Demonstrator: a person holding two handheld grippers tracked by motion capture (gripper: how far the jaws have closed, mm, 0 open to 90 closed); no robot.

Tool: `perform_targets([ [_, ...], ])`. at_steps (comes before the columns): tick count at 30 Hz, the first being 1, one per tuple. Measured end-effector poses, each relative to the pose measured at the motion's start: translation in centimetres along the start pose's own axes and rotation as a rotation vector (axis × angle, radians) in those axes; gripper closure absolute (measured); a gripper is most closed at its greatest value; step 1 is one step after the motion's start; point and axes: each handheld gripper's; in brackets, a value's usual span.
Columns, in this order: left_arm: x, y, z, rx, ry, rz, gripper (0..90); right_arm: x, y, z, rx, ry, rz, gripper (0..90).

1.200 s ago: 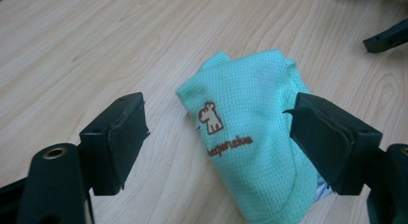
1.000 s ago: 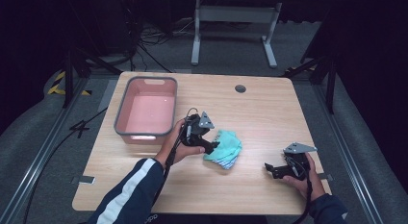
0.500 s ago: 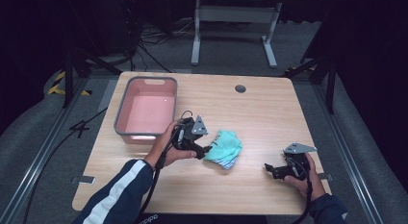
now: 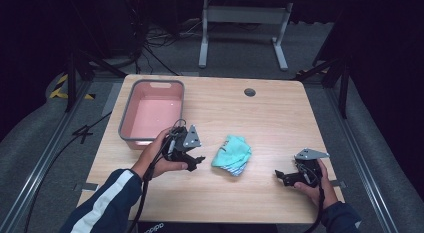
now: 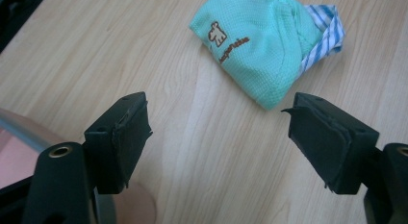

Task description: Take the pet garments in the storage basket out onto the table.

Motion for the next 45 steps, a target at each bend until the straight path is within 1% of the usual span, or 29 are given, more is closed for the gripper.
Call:
perform_targets([
  [2,0.3,0.0,0.5,0.0,0.002,-0.009,22.5,0.0,0.0,0.0,0.0,0.0,0.001,0.6],
  [3,0.6,0.0,0.7,-0.008,0.003,-0.011,22.5,0.0,0.0,0.0,0.0,0.0,0.0,0.6],
  [4,0.6,0.0,0.7,-0.008,0.003,-0.011,22.5,0.0,0.0,0.0,0.0,0.0,0.0,0.6],
  [6,1.2,0.1,1.0,-0.005,0.0,-0.01,22.5,0.0,0.0,0.0,0.0,0.0,0.0,0.5],
  [7,1.5,0.1,1.1,-0.009,-0.006,-0.021,22.6,0.0,0.0,0.0,0.0,0.0,0.0,0.6],
  [8,1.8,0.2,1.1,-0.013,-0.009,-0.022,22.2,0.0,0.0,0.0,0.0,0.0,0.0,0.5],
  [10,2.3,0.4,1.2,-0.013,-0.011,-0.018,22.3,0.0,0.0,0.0,0.001,0.0,0.0,0.6],
  [11,2.6,0.4,1.3,-0.022,-0.014,-0.028,22.2,0.0,0.0,0.0,0.001,0.0,0.0,0.5],
  [13,3.1,0.4,1.4,-0.025,-0.019,-0.037,21.9,0.0,0.0,0.0,0.001,0.0,0.0,0.5],
  [14,3.4,0.4,1.5,-0.028,-0.013,-0.035,22.0,0.0,0.0,0.0,0.001,0.0,-0.001,0.6],
  [17,4.2,0.4,1.7,-0.023,-0.016,-0.023,22.7,0.0,0.0,0.0,0.001,0.0,-0.001,0.6],
  [18,4.5,0.4,1.7,-0.024,-0.019,-0.034,22.6,0.0,0.0,0.0,0.001,0.0,-0.001,0.6],
  [19,4.7,0.4,1.7,-0.027,-0.022,-0.036,22.3,0.0,0.0,0.0,0.002,0.0,-0.001,0.6],
  [20,5.2,0.5,1.7,-0.025,-0.035,-0.043,22.1,0.0,0.0,0.0,0.002,0.001,-0.001,0.5],
  [21,5.2,0.5,1.7,-0.025,-0.035,-0.043,22.1,0.0,0.0,0.0,0.002,0.0,-0.001,0.6],
  [22,5.8,0.5,1.8,-0.02,-0.038,-0.042,21.9,0.0,0.0,0.0,0.002,0.001,-0.001,0.5],
  [24,6.4,0.5,1.9,-0.016,-0.045,-0.034,21.8,0.0,0.0,0.0,0.002,0.001,-0.001,0.5],
  [25,6.8,0.5,1.9,-0.014,-0.046,-0.036,22.0,0.0,0.0,0.0,0.002,0.001,-0.001,0.6],
  [26,6.8,0.5,1.9,-0.014,-0.046,-0.036,21.9,0.0,0.0,0.0,0.002,0.001,-0.001,0.6],
  [27,7.1,0.6,1.9,-0.017,-0.056,-0.032,21.9,0.0,0.0,0.0,0.002,0.0,-0.001,0.5],
  [30,8.1,0.8,1.9,-0.03,-0.077,-0.047,21.4,0.0,0.0,0.0,0.002,0.001,-0.001,0.5],
  [31,8.3,0.8,1.9,-0.032,-0.08,-0.045,21.2,0.0,0.0,0.0,0.002,0.001,-0.001,0.6],
  [33,9.1,0.8,2.0,-0.022,-0.084,-0.028,21.0,0.0,0.0,0.0,0.002,0.001,-0.001,0.6],
  [35,9.8,0.6,2.0,-0.032,-0.091,-0.032,19.9,0.0,0.0,0.0,0.002,0.0,-0.001,0.6],
  [36,10.2,0.5,1.9,-0.032,-0.095,-0.021,19.9,0.0,0.0,0.0,0.002,0.001,-0.001,0.5],
  [38,11.1,0.3,1.9,-0.02,-0.105,-0.004,19.8,0.0,0.0,0.0,0.002,0.001,-0.002,0.6],
  [41,12.4,0.2,1.7,-0.016,-0.122,-0.003,19.7,0.0,0.0,0.0,0.002,0.001,-0.002,0.6],
  [45,14.0,0.1,1.6,-0.005,-0.131,0.019,19.0,0.0,0.0,0.0,0.002,0.001,-0.002,0.6],
])
Point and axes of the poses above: each handheld gripper's, and its own axes: z roughly backward along the jaws, x roughly out of its underside, y roughly to its right, and after that the axes turned 13 degrees about -x, right-handed
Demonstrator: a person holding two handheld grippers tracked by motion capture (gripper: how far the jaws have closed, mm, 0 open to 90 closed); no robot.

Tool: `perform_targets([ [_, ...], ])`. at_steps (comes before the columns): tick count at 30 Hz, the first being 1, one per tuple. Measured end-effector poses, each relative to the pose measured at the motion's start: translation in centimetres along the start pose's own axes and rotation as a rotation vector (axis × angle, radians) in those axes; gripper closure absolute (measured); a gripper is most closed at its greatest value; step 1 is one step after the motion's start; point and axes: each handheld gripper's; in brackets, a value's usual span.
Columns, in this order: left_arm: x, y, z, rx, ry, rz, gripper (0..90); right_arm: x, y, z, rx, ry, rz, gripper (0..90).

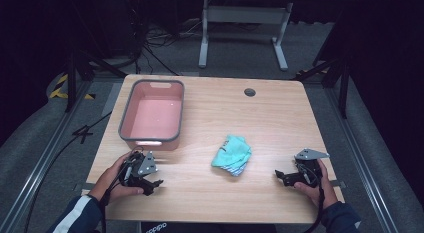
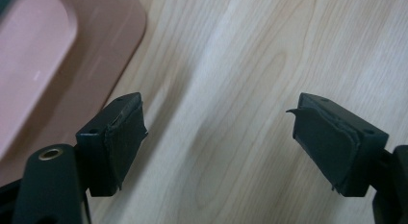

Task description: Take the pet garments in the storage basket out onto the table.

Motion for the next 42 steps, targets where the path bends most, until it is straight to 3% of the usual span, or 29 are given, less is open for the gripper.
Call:
perform_targets([
  [7,2.0,-0.6,-0.5,0.006,0.0,0.065,18.0,0.0,0.0,0.0,0.0,0.0,0.0,0.6],
  [10,3.1,-1.1,-0.7,0.037,0.024,0.131,16.7,0.0,0.0,0.0,0.0,0.0,0.0,0.6],
  [11,3.7,-1.3,-0.8,0.054,0.045,0.175,16.6,0.0,0.0,0.0,0.0,0.0,0.0,0.5],
  [15,5.0,-1.6,-1.2,0.106,0.079,0.285,15.1,0.0,0.0,0.0,0.002,0.0,0.001,0.5],
  [17,5.5,-1.6,-1.3,0.095,0.117,0.28,14.1,0.0,0.0,0.0,0.002,0.0,0.001,0.5],
  [24,5.5,-1.5,-1.3,0.093,0.113,0.305,13.9,0.0,0.0,0.0,0.002,0.0,0.0,0.5],
  [42,5.5,-1.6,-1.3,0.09,0.111,0.296,13.3,0.1,0.0,0.1,0.003,0.0,-0.001,0.5],
])
Point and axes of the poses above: each handheld gripper's, and its own axes: z roughly backward along the jaws, x roughly out of its underside, y roughly to its right, and after that the axes turned 13 degrees about -x, right-handed
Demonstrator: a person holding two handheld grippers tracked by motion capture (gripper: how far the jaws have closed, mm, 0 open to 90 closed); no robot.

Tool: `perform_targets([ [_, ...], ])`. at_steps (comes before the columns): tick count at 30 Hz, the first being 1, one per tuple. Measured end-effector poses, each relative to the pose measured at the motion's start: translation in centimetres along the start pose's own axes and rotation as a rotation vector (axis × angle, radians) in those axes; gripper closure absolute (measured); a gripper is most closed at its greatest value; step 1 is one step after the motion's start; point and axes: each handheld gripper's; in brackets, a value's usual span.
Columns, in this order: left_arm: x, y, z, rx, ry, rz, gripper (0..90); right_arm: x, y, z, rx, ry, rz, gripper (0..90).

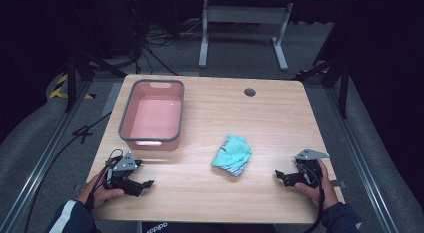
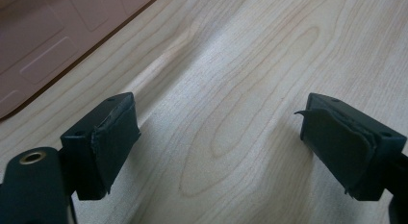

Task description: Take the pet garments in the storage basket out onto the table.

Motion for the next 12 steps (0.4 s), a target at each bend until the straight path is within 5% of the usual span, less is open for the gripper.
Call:
perform_targets([
  [12,-0.04,0.04,-0.06,0.0,-0.004,0.008,12.2,0.0,0.0,0.0,0.0,0.0,0.0,0.6],
])
Point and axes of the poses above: each handheld gripper's, and its own axes: z roughly backward along the jaws, x roughly out of its underside, y roughly to its right, and after that the axes turned 13 degrees about -x, right-handed
